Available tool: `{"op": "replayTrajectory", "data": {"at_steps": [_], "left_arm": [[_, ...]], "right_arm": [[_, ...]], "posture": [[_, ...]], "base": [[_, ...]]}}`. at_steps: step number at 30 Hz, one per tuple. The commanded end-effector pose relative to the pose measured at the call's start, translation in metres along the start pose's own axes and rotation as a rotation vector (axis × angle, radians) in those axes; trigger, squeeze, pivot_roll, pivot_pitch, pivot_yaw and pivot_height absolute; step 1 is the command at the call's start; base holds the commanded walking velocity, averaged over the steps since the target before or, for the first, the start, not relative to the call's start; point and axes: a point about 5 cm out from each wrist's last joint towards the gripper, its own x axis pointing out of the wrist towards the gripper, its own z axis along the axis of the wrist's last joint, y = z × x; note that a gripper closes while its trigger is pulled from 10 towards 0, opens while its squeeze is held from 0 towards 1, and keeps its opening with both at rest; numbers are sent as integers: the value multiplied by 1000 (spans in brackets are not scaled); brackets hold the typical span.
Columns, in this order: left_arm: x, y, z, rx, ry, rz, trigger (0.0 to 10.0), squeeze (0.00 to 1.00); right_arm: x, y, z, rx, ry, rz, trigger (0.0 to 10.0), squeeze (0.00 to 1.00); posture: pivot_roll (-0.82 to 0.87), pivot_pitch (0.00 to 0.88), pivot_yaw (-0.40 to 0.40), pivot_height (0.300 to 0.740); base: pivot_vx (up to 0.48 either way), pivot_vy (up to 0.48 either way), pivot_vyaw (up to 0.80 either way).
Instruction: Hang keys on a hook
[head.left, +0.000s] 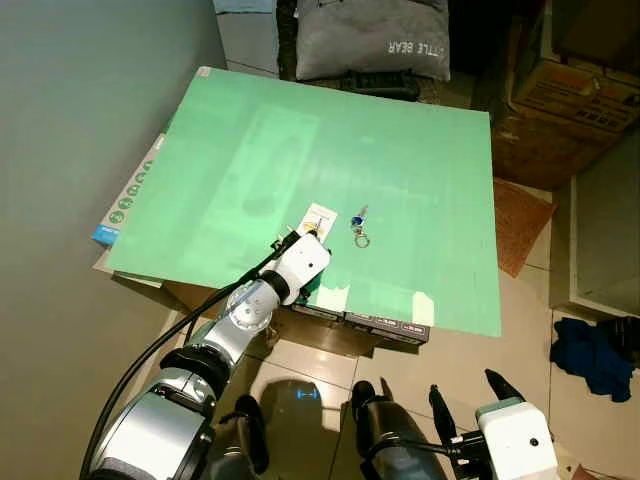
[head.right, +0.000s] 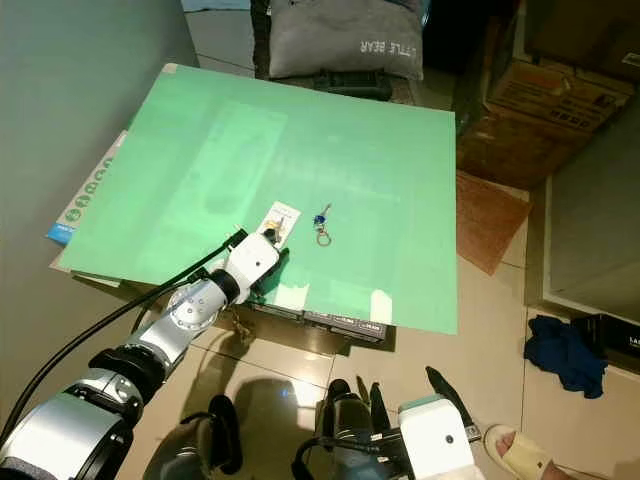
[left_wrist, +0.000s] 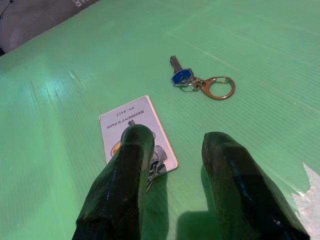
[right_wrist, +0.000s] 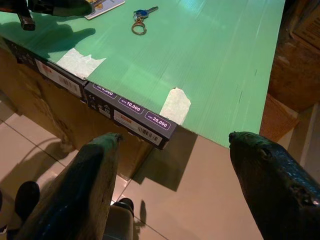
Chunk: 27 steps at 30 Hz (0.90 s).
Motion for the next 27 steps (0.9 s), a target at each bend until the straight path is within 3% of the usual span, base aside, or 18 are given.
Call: {"op": "replayTrajectory", "data": {"at_steps": [1,11,27], "left_arm": [[-1,-5,-3,16,11,-24,10000,0],[-3,-4,-13,82,84,-3,10000,0],[1,-12,-13,72,117,8,10000,0]], "right_arm": [[-5,0,0,-7,5,-5,10000,0],[-5,0,0,-7,9,-2,10000,0],[-5,-2,0,-11,12,0,10000,0]], "posture": [[-316,381,-16,740],[-315,386,-22,740],[-321,389,-26,740]], "base": [[0,0,0],[0,0,0],[0,0,0]]}}
